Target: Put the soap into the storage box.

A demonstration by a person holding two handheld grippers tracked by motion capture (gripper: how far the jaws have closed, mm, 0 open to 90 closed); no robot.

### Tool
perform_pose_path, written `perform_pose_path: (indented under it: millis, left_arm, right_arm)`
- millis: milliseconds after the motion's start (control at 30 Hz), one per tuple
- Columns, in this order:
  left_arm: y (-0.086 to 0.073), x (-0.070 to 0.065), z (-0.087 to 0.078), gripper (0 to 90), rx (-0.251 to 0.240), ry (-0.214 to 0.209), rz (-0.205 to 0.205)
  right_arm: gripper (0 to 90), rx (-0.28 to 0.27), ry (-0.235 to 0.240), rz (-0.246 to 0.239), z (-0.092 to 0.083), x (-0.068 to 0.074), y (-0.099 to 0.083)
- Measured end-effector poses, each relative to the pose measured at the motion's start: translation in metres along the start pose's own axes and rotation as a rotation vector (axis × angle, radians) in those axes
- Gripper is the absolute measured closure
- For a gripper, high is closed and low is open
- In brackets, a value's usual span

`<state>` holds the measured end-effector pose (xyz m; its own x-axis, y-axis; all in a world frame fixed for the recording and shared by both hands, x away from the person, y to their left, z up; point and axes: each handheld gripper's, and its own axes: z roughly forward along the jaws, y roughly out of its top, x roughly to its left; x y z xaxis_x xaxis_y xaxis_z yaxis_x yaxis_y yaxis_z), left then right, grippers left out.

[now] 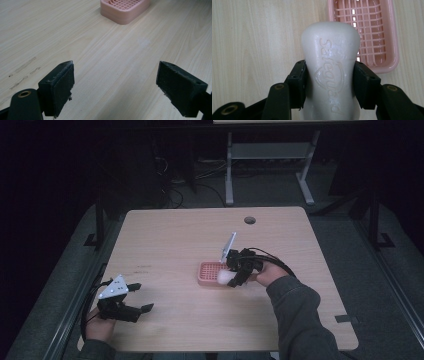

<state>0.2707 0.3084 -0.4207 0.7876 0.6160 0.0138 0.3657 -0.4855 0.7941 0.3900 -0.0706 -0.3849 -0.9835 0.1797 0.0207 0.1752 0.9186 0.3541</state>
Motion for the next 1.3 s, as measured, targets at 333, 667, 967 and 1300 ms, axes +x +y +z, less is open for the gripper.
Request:
perform_pose_path:
  millis: [333, 667, 967, 1300]
  left_arm:
    - [0.000, 0.001, 0.000, 14.8, -0.001, 0.000, 0.003]
    - [0.000, 0.001, -0.001, 14.8, -0.004, 0.001, -0.004]
    - [0.000, 0.001, -0.001, 14.8, -0.006, 0.000, -0.009]
    - [0.000, 0.001, -0.001, 14.8, -0.005, 0.000, -0.004]
  right_arm:
    - [48.9, 0.014, -0.001, -0.020, 0.001, -0.006, 0.013]
    - [48.9, 0.002, 0.002, -0.007, 0.008, -0.013, 0.017]
    - [48.9, 0.009, 0.003, 0.008, 0.011, -0.020, 0.021]
    - [48.9, -0.001, -0.001, -0.004, 0.012, -0.024, 0.035]
